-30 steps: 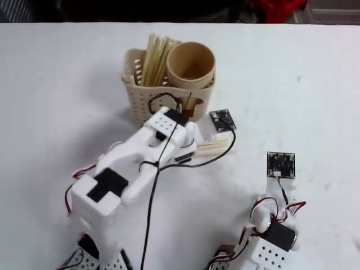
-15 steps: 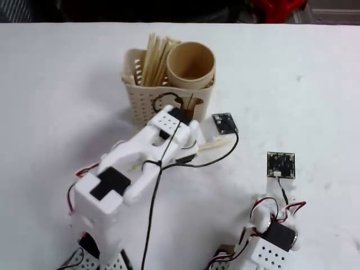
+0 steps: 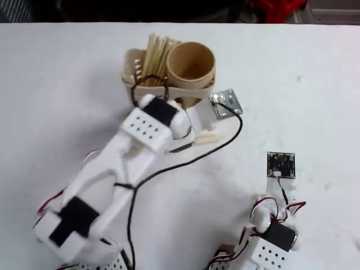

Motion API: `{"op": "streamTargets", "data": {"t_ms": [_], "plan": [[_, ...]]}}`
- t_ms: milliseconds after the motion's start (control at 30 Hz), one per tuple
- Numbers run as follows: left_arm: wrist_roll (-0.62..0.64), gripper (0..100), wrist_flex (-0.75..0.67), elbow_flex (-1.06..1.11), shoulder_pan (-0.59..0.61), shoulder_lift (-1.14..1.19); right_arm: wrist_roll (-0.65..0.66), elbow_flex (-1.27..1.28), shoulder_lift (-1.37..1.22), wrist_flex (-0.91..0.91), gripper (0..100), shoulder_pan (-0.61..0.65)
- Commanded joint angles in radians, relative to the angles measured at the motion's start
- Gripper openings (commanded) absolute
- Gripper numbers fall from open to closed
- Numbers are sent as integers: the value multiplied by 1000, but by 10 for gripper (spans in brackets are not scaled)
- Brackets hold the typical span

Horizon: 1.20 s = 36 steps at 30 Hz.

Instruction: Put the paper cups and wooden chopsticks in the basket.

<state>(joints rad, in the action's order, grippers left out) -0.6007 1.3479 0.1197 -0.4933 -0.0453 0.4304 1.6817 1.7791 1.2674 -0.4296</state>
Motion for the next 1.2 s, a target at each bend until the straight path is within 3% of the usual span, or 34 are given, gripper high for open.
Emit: {"op": "streamTargets", "data": {"t_ms": [0,200,400,567,733,833,1000,1167], "plan": [[49,21,9,-11,-12,-160,-6,9,18,2,18,-5],[120,21,-54,-17,-7,-417,-6,9,18,2,18,-5],[236,22,-232,-9,19,-582,-6,9,18,2,18,-5],[344,22,-519,0,154,-593,-6,9,18,2,18,-5],[451,23,-873,163,266,-591,-6,9,18,2,18,-5],[500,23,-1014,264,292,-591,-6,9,18,2,18,-5],[603,24,-1102,358,341,-591,-6,9,18,2,18,-5],[614,24,-1117,414,349,-591,-6,9,18,2,18,-5]]}}
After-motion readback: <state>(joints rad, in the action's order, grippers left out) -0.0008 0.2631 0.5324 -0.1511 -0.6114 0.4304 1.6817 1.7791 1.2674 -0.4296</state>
